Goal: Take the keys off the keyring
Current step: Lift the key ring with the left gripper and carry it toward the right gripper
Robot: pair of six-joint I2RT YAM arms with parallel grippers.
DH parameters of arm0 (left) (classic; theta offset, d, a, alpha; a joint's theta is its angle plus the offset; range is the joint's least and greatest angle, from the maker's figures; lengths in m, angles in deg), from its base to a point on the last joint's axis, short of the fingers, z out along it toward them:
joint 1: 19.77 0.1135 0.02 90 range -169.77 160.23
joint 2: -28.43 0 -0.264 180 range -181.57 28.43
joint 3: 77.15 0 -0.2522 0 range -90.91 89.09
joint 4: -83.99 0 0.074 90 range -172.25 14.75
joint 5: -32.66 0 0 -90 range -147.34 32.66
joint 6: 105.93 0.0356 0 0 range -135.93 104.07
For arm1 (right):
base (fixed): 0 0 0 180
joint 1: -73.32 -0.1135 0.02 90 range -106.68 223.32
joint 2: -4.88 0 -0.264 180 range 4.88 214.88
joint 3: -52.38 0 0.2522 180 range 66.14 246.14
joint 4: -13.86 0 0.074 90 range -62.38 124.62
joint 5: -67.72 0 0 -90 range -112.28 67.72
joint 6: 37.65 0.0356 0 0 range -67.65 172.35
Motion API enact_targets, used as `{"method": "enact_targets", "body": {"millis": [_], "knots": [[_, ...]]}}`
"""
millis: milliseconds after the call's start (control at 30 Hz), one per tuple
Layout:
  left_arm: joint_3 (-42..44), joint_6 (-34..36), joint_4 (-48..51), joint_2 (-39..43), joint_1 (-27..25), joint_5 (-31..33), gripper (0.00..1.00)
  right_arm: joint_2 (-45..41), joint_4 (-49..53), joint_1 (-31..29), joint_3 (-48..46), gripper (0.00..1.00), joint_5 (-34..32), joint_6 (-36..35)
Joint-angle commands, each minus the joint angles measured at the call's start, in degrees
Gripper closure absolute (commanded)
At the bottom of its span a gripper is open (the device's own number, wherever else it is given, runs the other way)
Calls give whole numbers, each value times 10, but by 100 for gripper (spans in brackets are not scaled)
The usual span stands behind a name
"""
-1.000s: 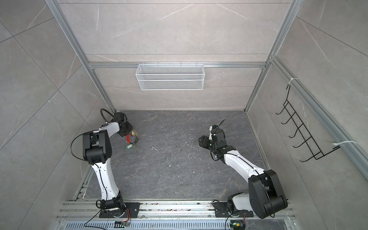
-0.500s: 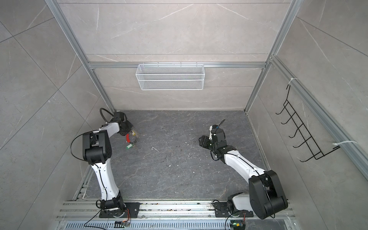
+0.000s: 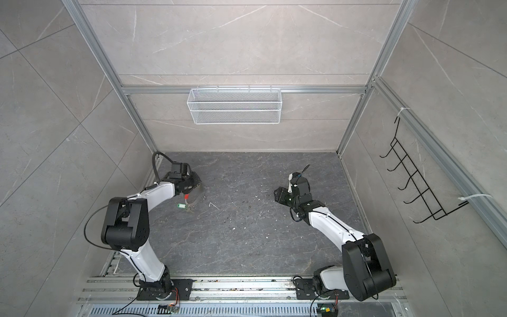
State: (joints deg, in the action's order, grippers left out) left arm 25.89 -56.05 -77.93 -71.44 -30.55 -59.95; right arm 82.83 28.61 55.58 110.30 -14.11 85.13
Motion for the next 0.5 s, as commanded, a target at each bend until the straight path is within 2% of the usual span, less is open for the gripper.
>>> {"method": "enact_targets", "body": {"millis": [0, 233, 467], "knots": [[35, 25, -26, 52, -69, 23, 100, 0, 18, -3, 5, 40, -11, -2], [36, 73, 7, 107, -247, 51, 100, -16, 32, -4, -4, 40, -25, 4], [2, 124, 89, 98, -396, 65, 100, -25, 41, -3, -13, 40, -28, 14]]}}
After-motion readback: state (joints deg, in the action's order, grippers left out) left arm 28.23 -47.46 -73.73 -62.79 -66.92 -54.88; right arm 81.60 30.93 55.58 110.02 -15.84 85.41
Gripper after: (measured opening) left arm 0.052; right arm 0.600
